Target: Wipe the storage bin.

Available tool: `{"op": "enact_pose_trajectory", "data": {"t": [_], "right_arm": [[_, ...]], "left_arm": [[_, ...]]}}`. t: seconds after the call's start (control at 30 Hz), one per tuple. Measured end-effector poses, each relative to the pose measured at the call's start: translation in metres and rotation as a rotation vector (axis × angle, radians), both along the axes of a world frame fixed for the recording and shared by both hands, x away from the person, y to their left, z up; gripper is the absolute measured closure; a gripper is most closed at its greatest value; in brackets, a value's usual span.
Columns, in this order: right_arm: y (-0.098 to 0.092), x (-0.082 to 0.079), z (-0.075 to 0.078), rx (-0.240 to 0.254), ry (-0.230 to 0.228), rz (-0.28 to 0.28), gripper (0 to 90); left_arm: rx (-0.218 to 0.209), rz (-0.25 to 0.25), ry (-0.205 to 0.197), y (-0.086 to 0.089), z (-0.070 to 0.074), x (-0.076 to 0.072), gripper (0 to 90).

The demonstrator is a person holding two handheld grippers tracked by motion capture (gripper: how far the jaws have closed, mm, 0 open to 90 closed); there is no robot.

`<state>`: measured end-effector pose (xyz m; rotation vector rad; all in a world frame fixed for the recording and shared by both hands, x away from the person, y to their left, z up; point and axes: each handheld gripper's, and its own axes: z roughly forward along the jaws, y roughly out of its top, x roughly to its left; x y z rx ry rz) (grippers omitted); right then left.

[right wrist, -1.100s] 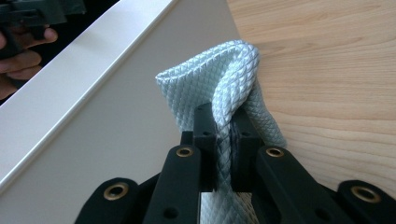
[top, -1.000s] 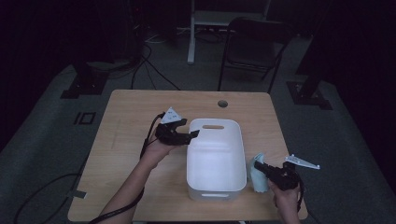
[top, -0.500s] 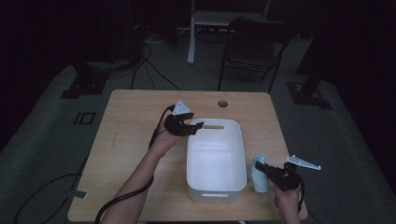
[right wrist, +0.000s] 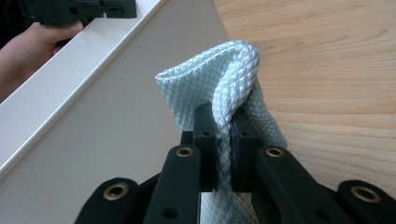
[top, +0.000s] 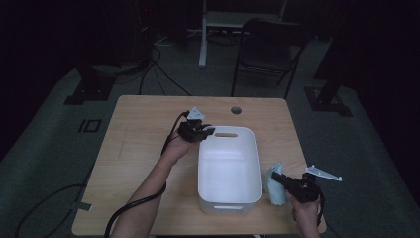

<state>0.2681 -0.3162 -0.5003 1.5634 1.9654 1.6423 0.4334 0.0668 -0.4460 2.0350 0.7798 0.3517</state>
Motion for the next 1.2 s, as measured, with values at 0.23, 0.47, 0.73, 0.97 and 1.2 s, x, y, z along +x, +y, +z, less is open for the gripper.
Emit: {"op": "enact_pose_trajectory", "data": {"t": [0.23, 0.47, 0.73, 0.97, 1.2], "right_arm": [[-0.001, 0.000, 0.001, 0.004, -0.002, -0.006, 83.8], [0.001, 0.000, 0.000, 0.008, 0.004, -0.004, 83.8], [0.002, 0.000, 0.001, 0.010, 0.003, 0.003, 83.8], [0.002, 0.000, 0.001, 0.008, 0.000, 0.006, 83.8], [0.001, 0.000, 0.001, 0.012, 0.002, 0.002, 83.8]], "left_arm": [[0.008, 0.060, -0.007, 0.019, 0.000, -0.014, 79.5], [-0.005, 0.119, -0.016, 0.038, -0.001, -0.028, 79.7], [-0.015, 0.124, -0.050, 0.041, 0.002, -0.031, 78.3], [-0.006, 0.087, -0.045, 0.033, 0.004, -0.022, 70.2], [0.001, 0.083, -0.043, 0.035, 0.004, -0.022, 78.0]]}}
